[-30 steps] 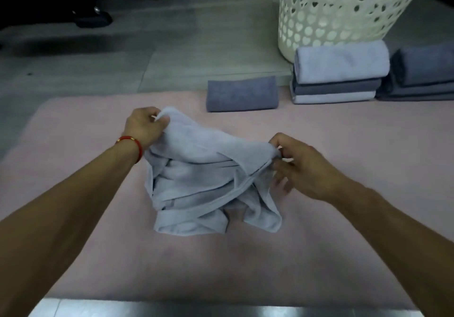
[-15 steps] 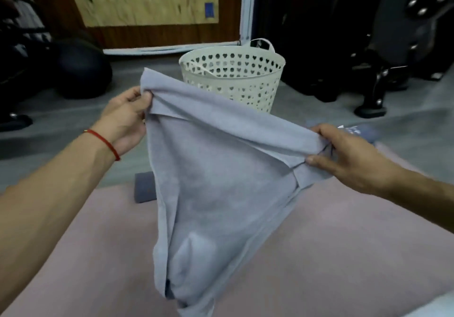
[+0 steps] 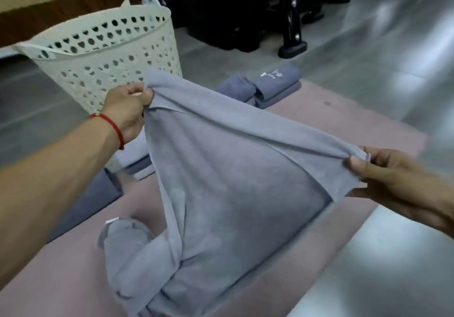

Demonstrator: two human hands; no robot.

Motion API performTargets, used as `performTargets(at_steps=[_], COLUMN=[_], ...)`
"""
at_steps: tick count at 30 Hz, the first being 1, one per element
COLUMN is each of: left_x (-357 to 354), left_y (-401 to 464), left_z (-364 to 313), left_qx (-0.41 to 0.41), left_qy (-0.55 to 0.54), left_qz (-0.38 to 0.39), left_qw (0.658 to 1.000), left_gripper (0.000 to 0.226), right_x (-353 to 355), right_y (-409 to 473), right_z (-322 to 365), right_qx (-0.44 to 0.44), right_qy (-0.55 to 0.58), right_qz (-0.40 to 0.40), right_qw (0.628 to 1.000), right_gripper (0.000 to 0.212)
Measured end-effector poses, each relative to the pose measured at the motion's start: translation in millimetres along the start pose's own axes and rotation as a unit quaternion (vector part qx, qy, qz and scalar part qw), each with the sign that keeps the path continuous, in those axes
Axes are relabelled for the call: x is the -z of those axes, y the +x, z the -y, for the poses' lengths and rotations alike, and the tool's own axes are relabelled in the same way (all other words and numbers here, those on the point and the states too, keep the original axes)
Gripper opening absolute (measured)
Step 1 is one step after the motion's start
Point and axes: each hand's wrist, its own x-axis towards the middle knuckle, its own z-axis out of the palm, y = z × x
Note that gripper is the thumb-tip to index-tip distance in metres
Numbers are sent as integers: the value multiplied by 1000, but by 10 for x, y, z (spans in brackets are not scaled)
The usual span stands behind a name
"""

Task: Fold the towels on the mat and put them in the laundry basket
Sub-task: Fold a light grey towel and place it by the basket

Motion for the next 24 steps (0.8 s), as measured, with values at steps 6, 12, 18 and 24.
performTargets(at_steps=[6,12,18,24], left_x=[-1123,-2130,-2985,-3583], left_y=[691,1036,1247,1769], left_z=[436,1070,1174,1244], left_qx=[-76,-100,-96,-69], left_qy=[241,365,426,393], left_qz=[70,105,11,136], left_qw=[965,920,899,907], left_gripper=[14,11,23,52], right_x=[515,1008,1342,1707], right_y=[95,503,792,1286], right_z=[-779,-1269,-1203,-1031], right_qx=[-91,-83,-64,-36], right_qy=[50,-24,-290,-200], right_qz=[-113,-344,-413,-499], right_qw=[988,935,861,842], right_gripper=[28,16,15,45])
